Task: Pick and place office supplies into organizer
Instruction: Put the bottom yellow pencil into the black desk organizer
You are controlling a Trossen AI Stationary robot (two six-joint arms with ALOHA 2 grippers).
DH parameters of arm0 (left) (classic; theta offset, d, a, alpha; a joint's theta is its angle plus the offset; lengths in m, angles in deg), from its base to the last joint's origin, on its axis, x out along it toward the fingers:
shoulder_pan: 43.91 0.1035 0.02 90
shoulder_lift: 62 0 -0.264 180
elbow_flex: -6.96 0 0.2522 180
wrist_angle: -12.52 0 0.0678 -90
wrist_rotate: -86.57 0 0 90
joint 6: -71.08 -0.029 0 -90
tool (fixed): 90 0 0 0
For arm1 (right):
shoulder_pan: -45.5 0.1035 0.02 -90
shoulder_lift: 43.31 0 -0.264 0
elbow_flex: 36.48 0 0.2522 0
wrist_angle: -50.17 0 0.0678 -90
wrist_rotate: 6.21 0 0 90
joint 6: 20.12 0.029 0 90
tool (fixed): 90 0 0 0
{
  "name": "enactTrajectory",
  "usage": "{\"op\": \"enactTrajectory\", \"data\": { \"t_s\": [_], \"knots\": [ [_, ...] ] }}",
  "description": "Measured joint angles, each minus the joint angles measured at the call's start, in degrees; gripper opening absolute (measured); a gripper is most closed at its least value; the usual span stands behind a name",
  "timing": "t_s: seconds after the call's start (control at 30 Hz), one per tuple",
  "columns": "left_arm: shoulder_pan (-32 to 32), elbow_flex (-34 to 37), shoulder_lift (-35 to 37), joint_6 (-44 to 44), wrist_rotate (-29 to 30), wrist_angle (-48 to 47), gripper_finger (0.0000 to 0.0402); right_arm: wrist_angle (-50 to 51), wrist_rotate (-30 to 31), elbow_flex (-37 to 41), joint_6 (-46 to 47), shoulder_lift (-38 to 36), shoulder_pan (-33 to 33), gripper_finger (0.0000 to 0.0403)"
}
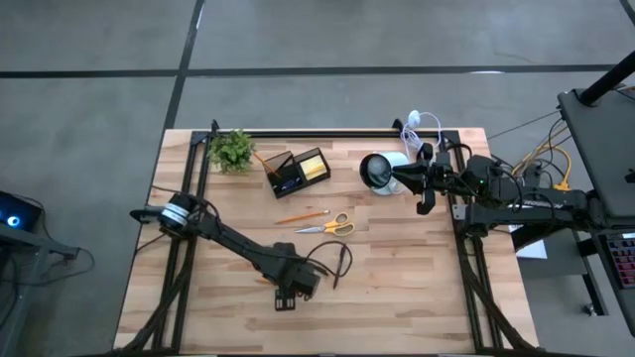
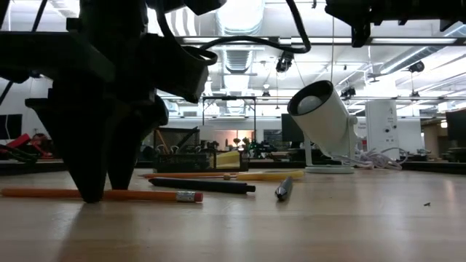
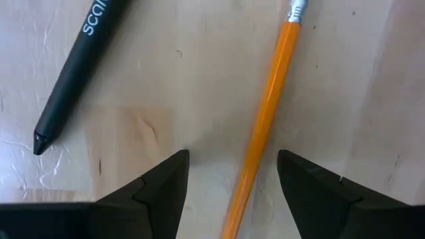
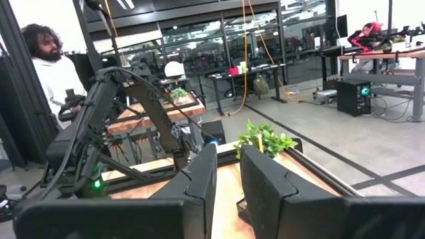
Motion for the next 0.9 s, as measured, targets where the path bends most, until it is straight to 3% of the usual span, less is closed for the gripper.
{"op": "enactTrajectory", "data": {
  "t_s": [0.47,0.9],
  "knots": [
    [-0.1,0.5,-0.1,-0.5,0.6,1.3,0.021,0.0,0.0,0.0,-1.5,0.0,0.0,0.0059],
    [-0.1,1.7,-0.1,-0.6,0.3,3.7,0.0091,0.0,0.0,0.0,-1.5,0.0,0.0,0.0059]
  ]
}}
